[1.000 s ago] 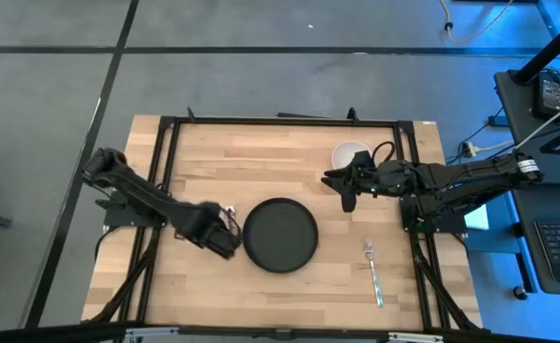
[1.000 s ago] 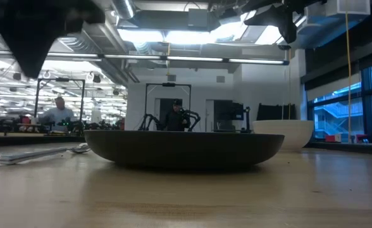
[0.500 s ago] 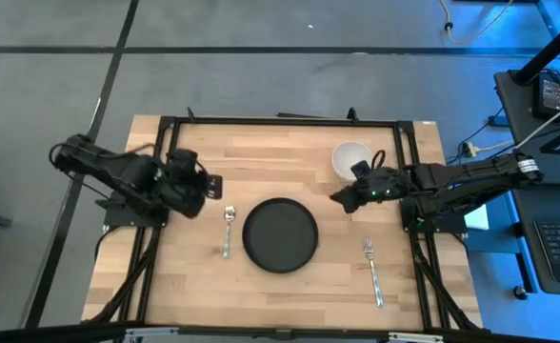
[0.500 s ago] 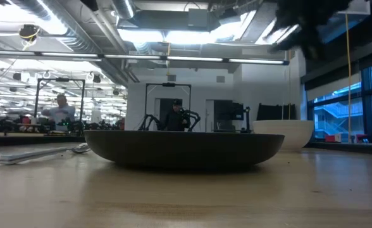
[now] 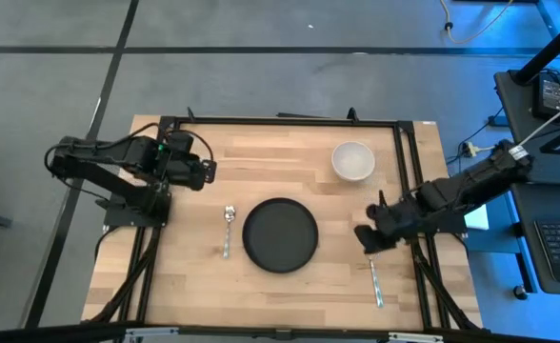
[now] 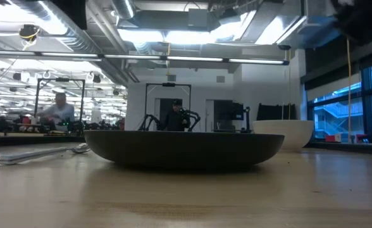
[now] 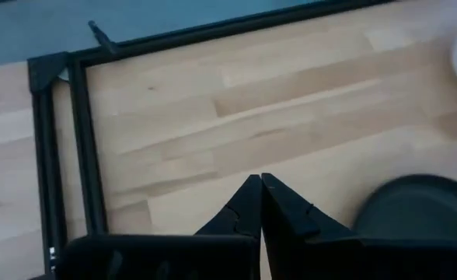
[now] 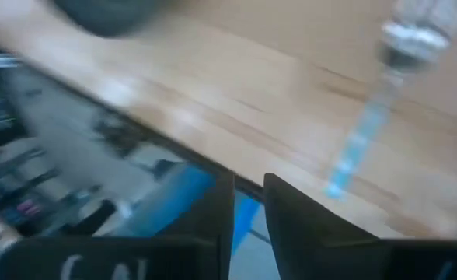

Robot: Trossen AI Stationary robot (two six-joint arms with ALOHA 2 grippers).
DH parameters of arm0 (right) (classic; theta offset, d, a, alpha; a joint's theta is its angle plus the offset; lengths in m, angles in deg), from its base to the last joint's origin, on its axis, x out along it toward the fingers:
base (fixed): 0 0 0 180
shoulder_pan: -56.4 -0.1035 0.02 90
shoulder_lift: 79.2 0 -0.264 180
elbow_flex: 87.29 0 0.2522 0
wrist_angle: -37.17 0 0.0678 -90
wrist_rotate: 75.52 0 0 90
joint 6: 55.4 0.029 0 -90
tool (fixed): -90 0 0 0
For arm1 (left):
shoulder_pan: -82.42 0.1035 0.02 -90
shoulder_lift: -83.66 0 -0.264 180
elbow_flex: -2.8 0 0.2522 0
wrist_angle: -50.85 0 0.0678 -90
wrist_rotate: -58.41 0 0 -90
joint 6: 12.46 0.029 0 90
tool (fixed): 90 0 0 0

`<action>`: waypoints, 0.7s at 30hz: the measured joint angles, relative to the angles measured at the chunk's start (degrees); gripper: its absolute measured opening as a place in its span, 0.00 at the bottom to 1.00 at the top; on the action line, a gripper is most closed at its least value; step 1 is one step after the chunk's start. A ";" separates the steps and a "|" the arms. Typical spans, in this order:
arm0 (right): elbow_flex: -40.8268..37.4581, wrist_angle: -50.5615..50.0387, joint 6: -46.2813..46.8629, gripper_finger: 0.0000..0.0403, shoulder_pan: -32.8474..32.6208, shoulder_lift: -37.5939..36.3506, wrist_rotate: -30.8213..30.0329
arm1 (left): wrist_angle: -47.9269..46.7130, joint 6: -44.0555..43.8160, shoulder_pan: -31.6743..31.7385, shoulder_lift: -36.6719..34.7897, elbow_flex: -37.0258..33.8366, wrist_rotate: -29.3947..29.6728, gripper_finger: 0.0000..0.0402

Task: Set table place
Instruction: Put the green fork on the right side of the black plate

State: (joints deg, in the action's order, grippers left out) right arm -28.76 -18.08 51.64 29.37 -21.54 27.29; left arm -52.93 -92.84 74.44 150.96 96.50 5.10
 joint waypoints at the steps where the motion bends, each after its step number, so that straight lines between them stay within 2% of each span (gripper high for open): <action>1: 0.00 -1.92 2.14 0.18 -1.78 0.22 0.22 | 0.15 0.50 0.75 -0.19 -0.30 0.00 0.02; 5: 0.00 -8.36 9.05 0.18 -7.15 1.92 0.94 | 0.17 6.73 3.66 -0.40 -2.98 -0.66 0.09; 11: 0.00 -7.59 12.78 0.18 -10.05 5.60 0.39 | 0.12 3.85 7.87 -0.50 -7.18 -5.14 0.20; 16: -1.03 -7.98 7.82 0.18 -10.75 11.49 -1.42 | 4.09 3.04 8.36 -0.59 -7.43 -5.39 0.21; 21: -1.09 -7.23 10.89 0.18 -10.96 17.58 -0.75 | 7.23 7.99 8.36 -0.59 -7.43 -4.26 0.21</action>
State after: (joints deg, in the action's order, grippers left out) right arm -29.85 -25.32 62.53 18.41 -3.96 26.54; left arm -45.70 -84.84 82.80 150.38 89.08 0.84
